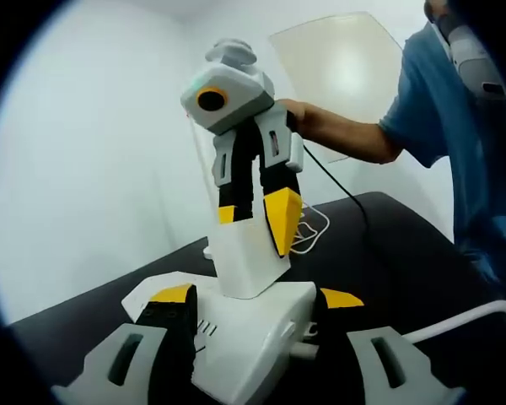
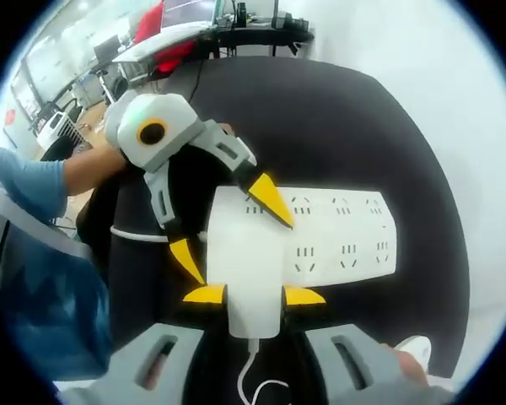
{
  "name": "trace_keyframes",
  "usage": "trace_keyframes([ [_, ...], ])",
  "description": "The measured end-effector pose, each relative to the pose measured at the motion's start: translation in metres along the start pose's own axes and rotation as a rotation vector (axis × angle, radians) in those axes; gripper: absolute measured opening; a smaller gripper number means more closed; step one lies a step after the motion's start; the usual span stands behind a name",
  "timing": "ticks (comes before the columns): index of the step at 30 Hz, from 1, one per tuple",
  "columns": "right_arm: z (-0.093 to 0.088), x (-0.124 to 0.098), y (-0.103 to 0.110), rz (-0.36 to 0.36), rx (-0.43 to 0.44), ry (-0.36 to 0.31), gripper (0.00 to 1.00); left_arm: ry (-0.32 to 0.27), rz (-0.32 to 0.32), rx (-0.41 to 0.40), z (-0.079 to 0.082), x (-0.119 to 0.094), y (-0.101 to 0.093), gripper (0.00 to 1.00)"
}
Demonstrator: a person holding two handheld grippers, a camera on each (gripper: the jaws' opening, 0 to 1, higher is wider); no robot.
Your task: Insert the desk lamp plug into the socket, turn on the power strip switch, turn on the lamp switch, then turn off the lamp switch, turn off the power strip switch, and remove the plug from the socket.
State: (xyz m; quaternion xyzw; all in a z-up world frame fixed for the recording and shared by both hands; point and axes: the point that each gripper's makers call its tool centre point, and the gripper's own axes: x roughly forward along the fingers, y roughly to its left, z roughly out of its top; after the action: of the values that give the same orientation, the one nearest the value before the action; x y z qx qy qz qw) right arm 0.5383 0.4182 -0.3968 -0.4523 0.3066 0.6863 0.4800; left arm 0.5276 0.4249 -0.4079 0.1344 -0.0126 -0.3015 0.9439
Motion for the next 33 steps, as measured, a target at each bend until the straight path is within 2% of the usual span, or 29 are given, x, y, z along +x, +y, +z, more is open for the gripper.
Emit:
trace_keyframes([
  [5,0.005,-0.002,-0.001,0.006,-0.009,0.044,0.23,-0.001,0.000,-0.009,0.000,0.000,0.002,0.55],
  [9,0.004,-0.002,-0.001,0.002,-0.007,0.020,0.23,-0.005,0.003,-0.012,0.000,0.000,0.001,0.55],
  [12,-0.002,0.001,-0.002,0.000,0.008,-0.043,0.23,-0.003,0.000,-0.012,-0.001,0.000,0.001,0.54],
  [13,0.000,0.000,-0.002,-0.006,0.019,-0.092,0.23,-0.003,-0.001,-0.013,-0.001,0.000,0.000,0.54],
  [17,0.001,-0.003,-0.003,-0.028,0.027,-0.197,0.23,-0.005,-0.001,-0.018,-0.002,0.000,0.001,0.54],
  [22,-0.009,-0.001,-0.003,-0.031,0.054,-0.247,0.23,-0.005,-0.004,-0.019,-0.001,0.000,0.000,0.54],
  [33,-0.011,0.000,0.000,-0.050,0.074,-0.390,0.23,-0.006,-0.002,-0.014,-0.002,-0.002,0.003,0.54],
])
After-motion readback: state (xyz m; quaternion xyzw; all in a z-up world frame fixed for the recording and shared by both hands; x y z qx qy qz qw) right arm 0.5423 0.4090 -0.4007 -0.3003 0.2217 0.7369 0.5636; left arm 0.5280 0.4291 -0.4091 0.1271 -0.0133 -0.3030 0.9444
